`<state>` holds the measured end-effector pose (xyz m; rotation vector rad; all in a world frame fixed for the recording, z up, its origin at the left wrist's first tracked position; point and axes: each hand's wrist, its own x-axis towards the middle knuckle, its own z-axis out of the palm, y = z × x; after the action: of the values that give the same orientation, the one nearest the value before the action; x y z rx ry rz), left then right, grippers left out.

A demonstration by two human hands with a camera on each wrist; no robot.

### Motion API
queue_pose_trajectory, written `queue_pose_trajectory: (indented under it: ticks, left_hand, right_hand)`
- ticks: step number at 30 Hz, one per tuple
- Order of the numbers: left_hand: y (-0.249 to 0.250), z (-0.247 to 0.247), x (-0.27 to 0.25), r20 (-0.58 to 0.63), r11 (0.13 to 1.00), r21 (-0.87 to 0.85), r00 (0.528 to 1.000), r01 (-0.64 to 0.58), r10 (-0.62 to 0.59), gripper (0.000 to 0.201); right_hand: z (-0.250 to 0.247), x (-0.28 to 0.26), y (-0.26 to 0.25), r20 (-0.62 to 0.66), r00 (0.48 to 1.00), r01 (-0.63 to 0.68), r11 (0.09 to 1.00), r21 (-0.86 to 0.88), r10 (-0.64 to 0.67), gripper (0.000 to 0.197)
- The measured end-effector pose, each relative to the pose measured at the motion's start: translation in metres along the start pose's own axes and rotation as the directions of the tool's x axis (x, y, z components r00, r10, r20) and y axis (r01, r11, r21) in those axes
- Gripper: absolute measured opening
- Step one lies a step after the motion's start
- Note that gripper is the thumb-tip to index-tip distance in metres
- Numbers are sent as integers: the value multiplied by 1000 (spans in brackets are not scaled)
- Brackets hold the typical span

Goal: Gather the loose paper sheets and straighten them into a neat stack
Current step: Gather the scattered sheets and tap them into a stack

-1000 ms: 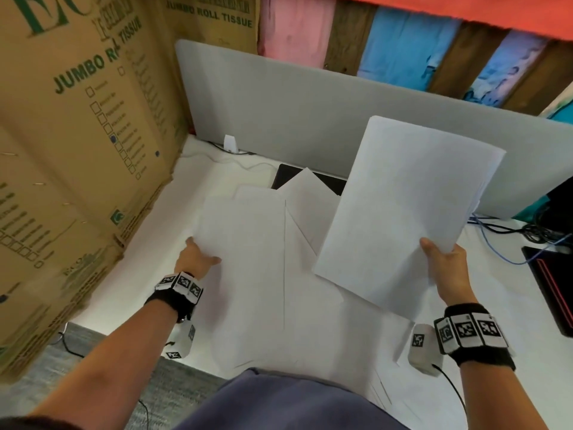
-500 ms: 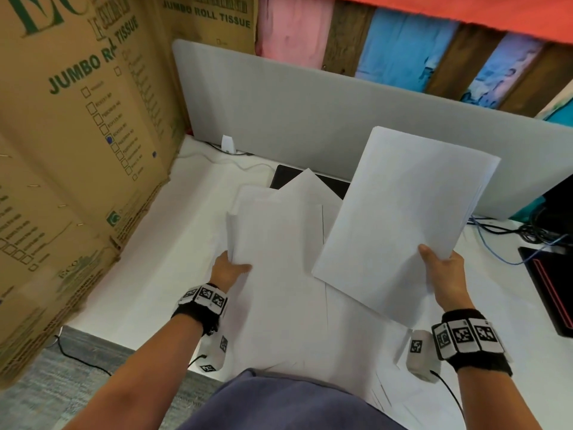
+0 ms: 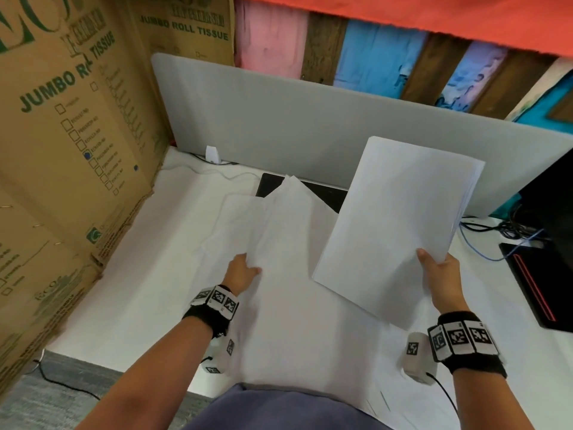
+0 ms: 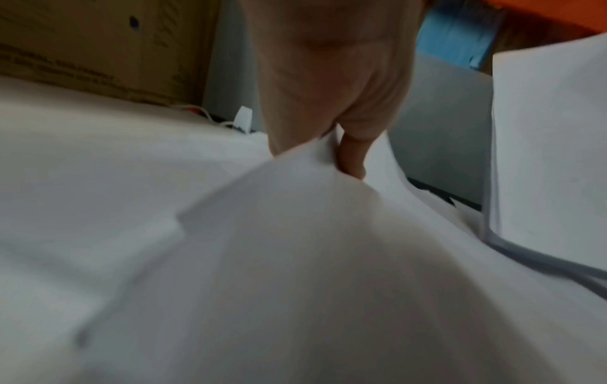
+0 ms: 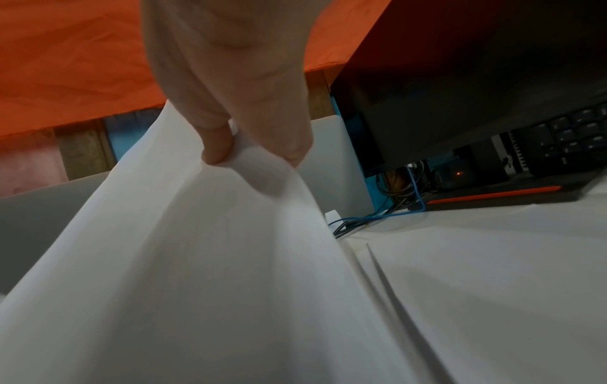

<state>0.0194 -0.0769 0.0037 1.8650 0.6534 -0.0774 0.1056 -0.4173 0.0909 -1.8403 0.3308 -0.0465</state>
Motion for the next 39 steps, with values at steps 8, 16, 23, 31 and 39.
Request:
queue_pose_trajectory:
  ticks: [8,16,23,31,39]
  left_hand:
    - [29,-46,18,-308,968,-144,939,-207,155,25]
    - [17,-26,8,103,947,-299,990,119,-92,32]
    - [15,-23,16,-73,994,-107,997,-23,15,33]
    - [49,-61,20,-251,981,-14,951,-192,183,21]
    - [89,-82,5,-243,877,-415,958,-242,150,14]
  right_hand:
    - [-25,14,7,-152,988,-55,985,-163,30,33]
    - [-17,12,8,-120,992,-63,970,-235,35,32]
    - [-11,12,12,-101,994,-61,952,-299,31,30]
    - [-11,8,13,-77,996,-71,899,-433,42,32]
    - [-11,6,2,-49,997,-74,933,-352,60,33]
